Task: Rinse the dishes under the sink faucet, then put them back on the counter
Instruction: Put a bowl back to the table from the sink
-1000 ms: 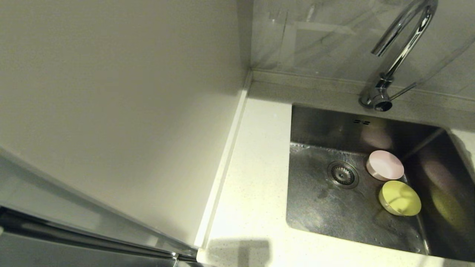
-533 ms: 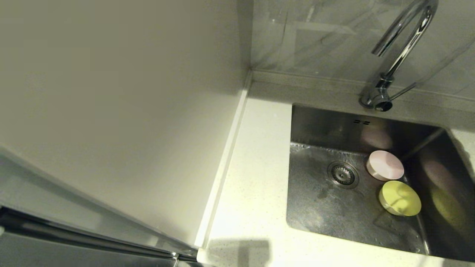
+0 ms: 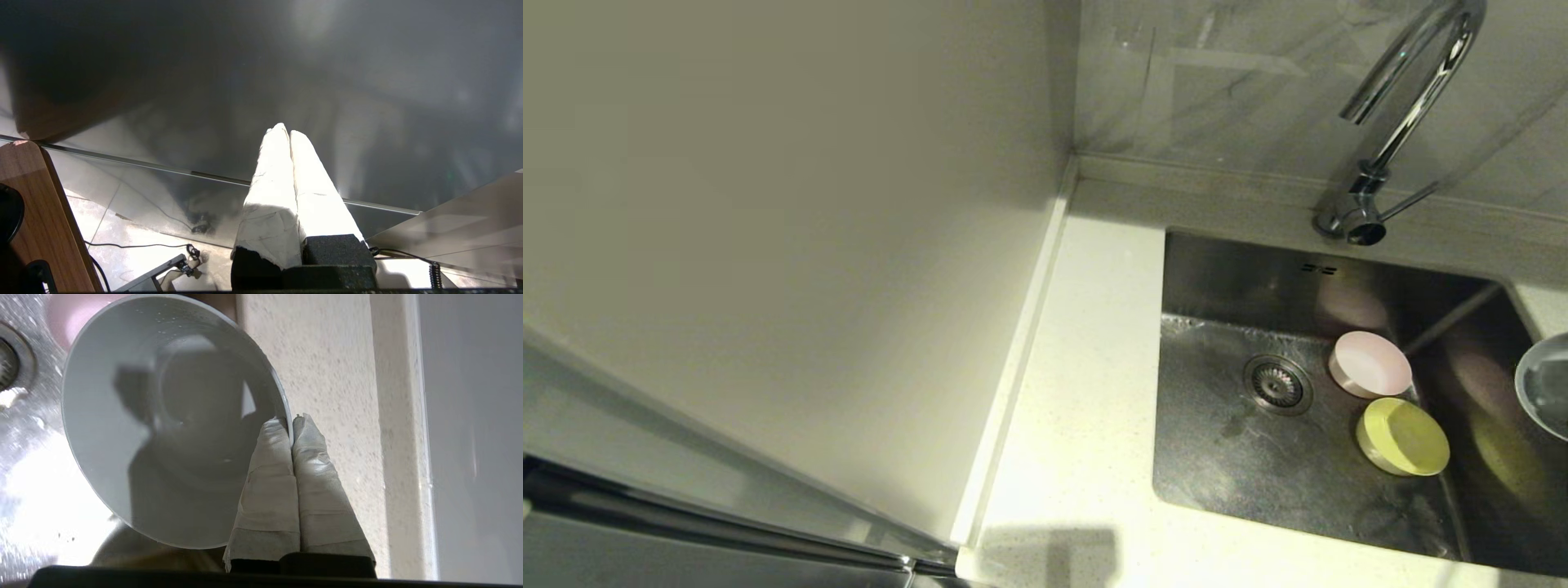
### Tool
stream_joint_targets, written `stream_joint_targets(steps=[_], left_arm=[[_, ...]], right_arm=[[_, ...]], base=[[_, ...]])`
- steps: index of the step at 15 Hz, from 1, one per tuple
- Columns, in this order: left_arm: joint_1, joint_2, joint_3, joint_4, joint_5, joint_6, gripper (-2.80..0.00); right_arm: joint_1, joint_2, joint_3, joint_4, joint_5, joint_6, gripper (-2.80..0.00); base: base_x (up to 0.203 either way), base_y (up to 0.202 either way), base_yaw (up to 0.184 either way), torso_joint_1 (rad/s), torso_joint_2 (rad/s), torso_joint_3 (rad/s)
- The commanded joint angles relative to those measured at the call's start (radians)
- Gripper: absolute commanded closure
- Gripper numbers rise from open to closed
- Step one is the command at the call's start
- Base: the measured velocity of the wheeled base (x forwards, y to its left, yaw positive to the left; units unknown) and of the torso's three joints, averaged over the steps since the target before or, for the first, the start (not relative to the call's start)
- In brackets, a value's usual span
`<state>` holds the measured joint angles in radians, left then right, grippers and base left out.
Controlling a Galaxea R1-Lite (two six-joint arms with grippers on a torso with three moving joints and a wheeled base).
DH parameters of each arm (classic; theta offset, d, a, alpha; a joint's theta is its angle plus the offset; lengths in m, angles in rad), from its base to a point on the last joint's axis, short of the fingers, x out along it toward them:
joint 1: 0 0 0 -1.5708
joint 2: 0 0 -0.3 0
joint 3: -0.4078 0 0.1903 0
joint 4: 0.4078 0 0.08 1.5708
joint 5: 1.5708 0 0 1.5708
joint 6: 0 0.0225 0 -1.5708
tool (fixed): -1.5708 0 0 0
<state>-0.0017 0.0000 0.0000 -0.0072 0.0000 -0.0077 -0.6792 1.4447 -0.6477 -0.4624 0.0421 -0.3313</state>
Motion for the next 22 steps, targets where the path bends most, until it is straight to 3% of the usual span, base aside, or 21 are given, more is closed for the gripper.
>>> stream_joint_targets(steps=[1, 3, 5, 7, 10, 14, 16, 22], left_arm=[[0.0, 0.0, 0.003, 0.0, 0.0, 0.0, 0.0], [0.0, 0.0, 0.003, 0.0, 0.0, 0.0, 0.0], [0.0, 0.0, 0.003, 0.0, 0.0, 0.0, 0.0], [0.0, 0.0, 0.003, 0.0, 0.0, 0.0, 0.0], [0.0, 0.0, 0.003, 0.0, 0.0, 0.0, 0.0], [0.0, 0.0, 0.003, 0.0, 0.0, 0.0, 0.0], [0.0, 0.0, 0.003, 0.0, 0.0, 0.0, 0.0], [0.0, 0.0, 0.003, 0.0, 0.0, 0.0, 0.0]], right_arm=[[-0.012, 0.037, -0.156, 0.201, -0.002, -0.006, 0.0], [-0.008, 0.056, -0.37, 0.484, -0.006, 0.023, 0.0], [0.017, 0.096, -0.593, 0.752, -0.01, 0.102, 0.0], [0.041, 0.193, -0.743, 0.88, -0.049, 0.212, 0.0], [0.008, 0.332, -0.863, 0.939, -0.095, 0.329, 0.0], [-0.049, 0.471, -1.002, 0.944, -0.132, 0.421, 0.0], [-0.074, 0.525, -1.072, 0.923, -0.134, 0.452, 0.0], [-0.108, 0.593, -1.083, 0.846, -0.134, 0.465, 0.0]], base=[[0.0, 0.0, 0.0, 0.0, 0.0, 0.0], [0.0, 0.0, 0.0, 0.0, 0.0, 0.0], [0.0, 0.0, 0.0, 0.0, 0.0, 0.0], [0.0, 0.0, 0.0, 0.0, 0.0, 0.0], [0.0, 0.0, 0.0, 0.0, 0.0, 0.0], [0.0, 0.0, 0.0, 0.0, 0.0, 0.0], [0.0, 0.0, 0.0, 0.0, 0.0, 0.0], [0.0, 0.0, 0.0, 0.0, 0.0, 0.0]])
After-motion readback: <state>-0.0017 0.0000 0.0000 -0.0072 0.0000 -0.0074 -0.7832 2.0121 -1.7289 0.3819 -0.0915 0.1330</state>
